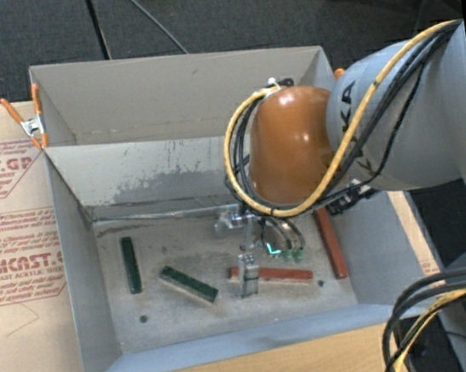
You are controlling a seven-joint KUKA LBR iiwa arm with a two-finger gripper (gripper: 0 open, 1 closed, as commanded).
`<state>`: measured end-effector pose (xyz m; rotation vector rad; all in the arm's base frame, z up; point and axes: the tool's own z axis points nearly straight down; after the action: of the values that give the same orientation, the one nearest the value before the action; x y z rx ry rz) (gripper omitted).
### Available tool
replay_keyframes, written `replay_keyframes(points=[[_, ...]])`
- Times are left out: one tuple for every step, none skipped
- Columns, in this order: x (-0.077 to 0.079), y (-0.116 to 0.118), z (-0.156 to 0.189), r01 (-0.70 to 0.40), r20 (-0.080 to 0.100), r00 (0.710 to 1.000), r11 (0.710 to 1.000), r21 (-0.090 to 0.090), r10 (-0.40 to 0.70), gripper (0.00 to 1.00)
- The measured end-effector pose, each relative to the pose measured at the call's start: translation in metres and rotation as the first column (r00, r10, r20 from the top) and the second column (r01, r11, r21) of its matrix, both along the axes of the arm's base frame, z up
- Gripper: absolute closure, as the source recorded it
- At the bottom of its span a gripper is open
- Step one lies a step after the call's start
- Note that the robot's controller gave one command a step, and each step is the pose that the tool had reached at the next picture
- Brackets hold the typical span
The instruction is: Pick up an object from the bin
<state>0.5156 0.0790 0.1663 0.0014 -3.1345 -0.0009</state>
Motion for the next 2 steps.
replay_keyframes(points=[[0.0063,-0.0121,-0.1009,-0.092,0.001,0.996,0.996,-0.001,0.092,0.00],[0.0082,-0.0114,-0.0966,-0.092,0.007,0.996,0.996,0.001,0.092,1.00]])
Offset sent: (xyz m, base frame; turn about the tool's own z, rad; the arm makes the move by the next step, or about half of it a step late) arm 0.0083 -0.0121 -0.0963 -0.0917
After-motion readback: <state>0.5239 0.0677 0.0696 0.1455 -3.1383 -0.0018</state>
